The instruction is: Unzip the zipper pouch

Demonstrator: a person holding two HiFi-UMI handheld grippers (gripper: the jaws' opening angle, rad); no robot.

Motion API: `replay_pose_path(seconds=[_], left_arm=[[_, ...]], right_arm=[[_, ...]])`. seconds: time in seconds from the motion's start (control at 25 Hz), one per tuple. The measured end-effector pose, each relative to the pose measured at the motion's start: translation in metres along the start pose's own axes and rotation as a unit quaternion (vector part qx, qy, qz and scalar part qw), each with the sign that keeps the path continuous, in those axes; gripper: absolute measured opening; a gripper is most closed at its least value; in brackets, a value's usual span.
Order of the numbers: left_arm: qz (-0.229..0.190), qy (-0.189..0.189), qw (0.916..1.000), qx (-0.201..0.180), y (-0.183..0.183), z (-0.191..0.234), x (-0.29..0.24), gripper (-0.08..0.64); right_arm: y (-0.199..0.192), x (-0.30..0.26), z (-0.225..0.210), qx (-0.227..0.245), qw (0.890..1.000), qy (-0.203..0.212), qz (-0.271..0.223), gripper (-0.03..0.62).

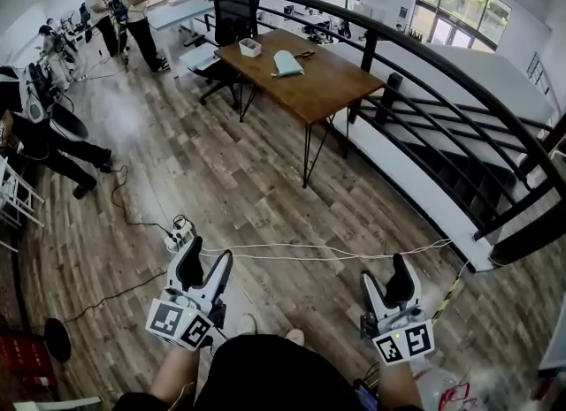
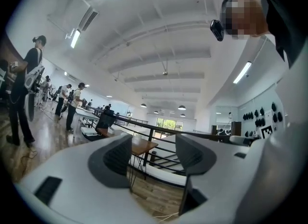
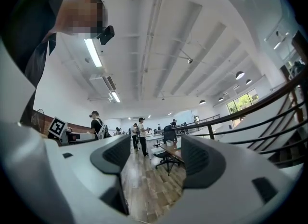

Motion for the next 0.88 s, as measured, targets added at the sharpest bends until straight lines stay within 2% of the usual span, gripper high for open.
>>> replay_pose_path(seconds=[0.2,0.4,0.6,0.88], left_arm=[[0.004,0.013,0.9999,0.000,-0.005,-0.017,0.002,0.284],[0.013,0.022,0.9997,-0.004,-0.007,-0.012,-0.002,0.284],[0.014,0.020,0.9997,0.007,-0.019,0.007,-0.027,0.284],[-0.008,-0.004,0.9999,0.009,-0.016,0.051,-0.093,0.284]], right_arm=[[-0.002,0.003,-0.014,-0.019,1.000,0.004,0.004,0.310],[-0.011,-0.002,-0.021,-0.029,0.999,0.009,0.017,0.304],[-0.014,-0.020,-0.031,-0.021,1.000,-0.002,0.019,0.267],[-0.015,-0.084,-0.044,0.002,1.000,-0.017,0.013,0.267]])
Point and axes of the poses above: the fingertips, and each gripper's own axes: x backward along the fingers, z to its left, y out of its top, the point moved 10 cm from there along x, backward along the fingers, and after that the axes turned 8 degrees about -z, right-handed, at the moved point
